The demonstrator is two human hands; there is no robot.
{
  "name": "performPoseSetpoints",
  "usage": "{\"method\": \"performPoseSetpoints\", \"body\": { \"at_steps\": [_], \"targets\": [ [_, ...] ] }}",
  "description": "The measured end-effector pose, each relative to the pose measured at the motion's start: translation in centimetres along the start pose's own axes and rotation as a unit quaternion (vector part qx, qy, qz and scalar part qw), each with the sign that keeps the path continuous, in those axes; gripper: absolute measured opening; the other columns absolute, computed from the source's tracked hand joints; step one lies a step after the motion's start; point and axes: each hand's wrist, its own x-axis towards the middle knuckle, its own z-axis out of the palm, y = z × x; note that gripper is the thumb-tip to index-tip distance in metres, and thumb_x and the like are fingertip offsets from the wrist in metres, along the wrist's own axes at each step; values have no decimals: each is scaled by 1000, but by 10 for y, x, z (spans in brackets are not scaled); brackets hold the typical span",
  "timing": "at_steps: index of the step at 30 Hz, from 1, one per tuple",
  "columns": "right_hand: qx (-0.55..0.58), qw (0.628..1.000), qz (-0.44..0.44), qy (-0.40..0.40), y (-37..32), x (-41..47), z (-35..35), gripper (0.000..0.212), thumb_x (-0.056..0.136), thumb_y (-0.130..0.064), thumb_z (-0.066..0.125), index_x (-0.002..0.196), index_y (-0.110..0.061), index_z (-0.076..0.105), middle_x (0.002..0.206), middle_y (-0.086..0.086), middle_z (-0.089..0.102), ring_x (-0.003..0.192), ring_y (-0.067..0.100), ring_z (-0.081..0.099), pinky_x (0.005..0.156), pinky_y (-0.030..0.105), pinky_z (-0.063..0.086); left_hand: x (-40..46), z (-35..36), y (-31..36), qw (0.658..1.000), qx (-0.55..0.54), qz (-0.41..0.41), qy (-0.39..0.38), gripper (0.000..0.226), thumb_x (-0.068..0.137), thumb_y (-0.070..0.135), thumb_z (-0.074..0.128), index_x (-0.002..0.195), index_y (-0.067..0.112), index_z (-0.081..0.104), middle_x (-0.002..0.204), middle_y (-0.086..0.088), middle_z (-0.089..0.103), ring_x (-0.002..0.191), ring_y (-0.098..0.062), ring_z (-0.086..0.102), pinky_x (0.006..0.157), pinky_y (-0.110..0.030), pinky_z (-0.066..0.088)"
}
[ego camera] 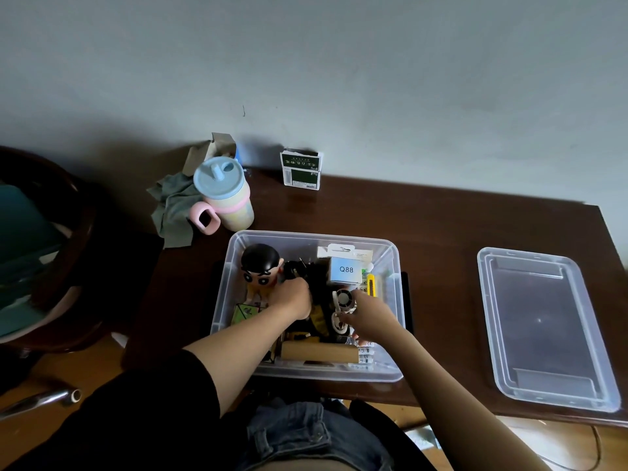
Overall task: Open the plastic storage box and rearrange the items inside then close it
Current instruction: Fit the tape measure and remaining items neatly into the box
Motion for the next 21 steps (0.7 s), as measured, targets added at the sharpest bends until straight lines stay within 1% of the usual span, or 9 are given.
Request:
{"method": "performPoseSetpoints", "body": {
  "at_steps": [1,2,5,8,10,13,17,18,21],
  "targets": [
    [-2,1000,-1,1,1,1,0,38,93,-26,56,126,-9,44,115,12,63,96,31,65,84,46,54,0,2,0,1000,-5,3,7,20,89,3,55,100,8,71,96,-8,72,91,-24,67,77,-35,56],
    [-6,1000,-2,1,1,2,1,38,94,-24,56,126,-9,44,116,12,63,97,32,65,85,46,53,0,3,0,1000,-8,4,18,19,88,2,55,98,7,71,95,-9,72,90,-25,67,74,-35,56],
    [-22,1000,-3,1,3,5,2,30,94,-15,52,123,-8,45,114,14,64,96,32,66,84,45,54,-1,4,5,999,-5,-8,42,15,86,-2,58,96,4,68,94,-12,70,88,-28,66,61,-30,47],
    [-25,1000,1,1,4,6,2,35,91,-4,48,126,-8,43,113,15,63,94,31,67,80,45,56,-1,5,11,998,3,-30,46,16,86,-1,57,99,4,65,98,-12,68,93,-29,65,62,-29,46],
    [-31,1000,-1,1,5,6,1,42,90,-1,48,130,-10,41,112,14,64,94,31,67,79,45,56,0,7,13,998,15,-38,52,19,86,1,56,102,6,64,102,-11,68,98,-29,64,65,-30,46],
    [-38,999,-3,3,6,6,1,47,88,1,47,133,-8,37,112,14,64,93,31,66,77,43,56,4,8,13,998,11,-45,45,24,86,4,54,108,6,63,107,-12,67,105,-29,62,77,-30,47],
    [-16,1000,-3,-1,7,0,1,50,88,5,42,136,-5,32,116,18,61,91,35,66,76,47,56,6,4,10,999,14,-28,0,21,87,7,54,106,5,62,106,-13,67,102,-30,62,95,-33,43],
    [-8,1000,-3,-3,7,-1,1,49,88,5,41,135,-5,33,116,18,61,90,36,67,76,48,56,5,2,9,999,20,-21,-15,20,88,8,54,107,4,62,105,-13,67,101,-30,62,95,-34,43],
    [12,1000,-2,-13,9,-4,2,46,90,-3,47,134,-5,31,117,17,61,85,34,68,75,48,56,3,-3,6,998,20,6,-67,19,91,9,53,106,3,63,97,-12,65,97,-30,62,76,-31,45]
  ]
}}
